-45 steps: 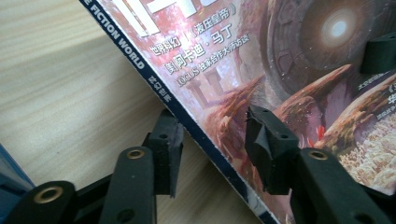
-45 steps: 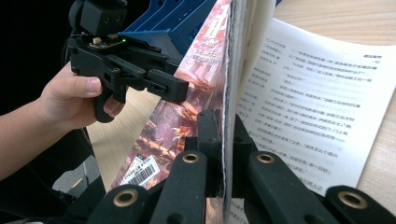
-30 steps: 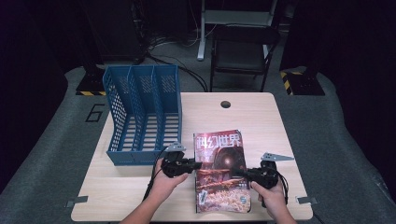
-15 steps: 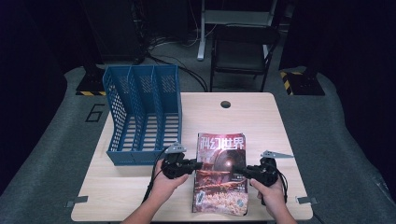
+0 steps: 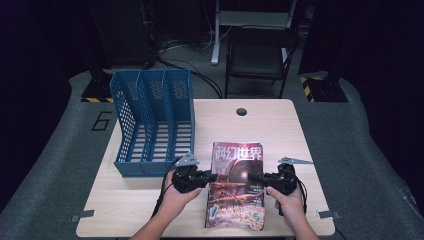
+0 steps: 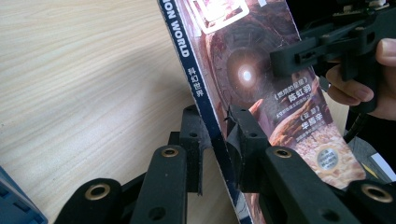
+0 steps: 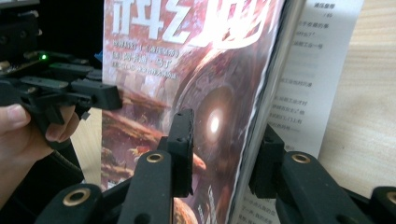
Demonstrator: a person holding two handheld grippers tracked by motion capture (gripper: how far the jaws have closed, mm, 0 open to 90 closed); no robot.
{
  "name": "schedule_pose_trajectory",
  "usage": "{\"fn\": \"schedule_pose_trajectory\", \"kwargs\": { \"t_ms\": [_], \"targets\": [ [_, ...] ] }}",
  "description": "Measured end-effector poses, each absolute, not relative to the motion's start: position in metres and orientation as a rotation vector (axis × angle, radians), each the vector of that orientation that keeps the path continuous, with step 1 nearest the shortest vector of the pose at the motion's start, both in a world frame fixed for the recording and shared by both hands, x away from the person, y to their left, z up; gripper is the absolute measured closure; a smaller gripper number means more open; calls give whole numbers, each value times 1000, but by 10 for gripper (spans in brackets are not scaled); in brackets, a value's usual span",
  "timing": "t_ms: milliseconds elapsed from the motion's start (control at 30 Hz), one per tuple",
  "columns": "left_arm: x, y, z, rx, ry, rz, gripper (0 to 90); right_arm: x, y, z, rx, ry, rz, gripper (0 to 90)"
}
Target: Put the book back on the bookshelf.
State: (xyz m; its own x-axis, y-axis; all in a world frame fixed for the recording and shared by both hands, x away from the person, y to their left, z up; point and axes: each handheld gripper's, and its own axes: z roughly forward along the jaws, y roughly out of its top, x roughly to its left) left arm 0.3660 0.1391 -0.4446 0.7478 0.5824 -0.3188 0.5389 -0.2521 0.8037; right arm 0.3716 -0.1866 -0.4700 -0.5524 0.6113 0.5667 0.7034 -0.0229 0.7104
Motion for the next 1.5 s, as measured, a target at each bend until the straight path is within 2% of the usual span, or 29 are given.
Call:
{"fn": "schedule_pose_trajectory", "kwargs": {
  "t_ms": [167, 267, 1133, 1233, 1500],
  "targets": [
    [364, 141, -441, 1919, 850, 77, 772, 372, -186, -466, -1436, -2168, -1654, 795],
    [364, 145, -437, 1923, 845, 102, 772, 373, -187, -461, -1410, -2177, -1670, 835],
    [352, 157, -406, 1953, 756, 324, 759, 350, -165, -409, -1213, -2462, -2004, 878],
    [350, 156, -405, 1980, 732, 373, 759, 348, -161, -408, -1203, -2487, -2023, 878],
    [344, 153, -412, 1955, 718, 397, 772, 351, -160, -414, -1183, -2472, -2011, 873]
  ]
}}
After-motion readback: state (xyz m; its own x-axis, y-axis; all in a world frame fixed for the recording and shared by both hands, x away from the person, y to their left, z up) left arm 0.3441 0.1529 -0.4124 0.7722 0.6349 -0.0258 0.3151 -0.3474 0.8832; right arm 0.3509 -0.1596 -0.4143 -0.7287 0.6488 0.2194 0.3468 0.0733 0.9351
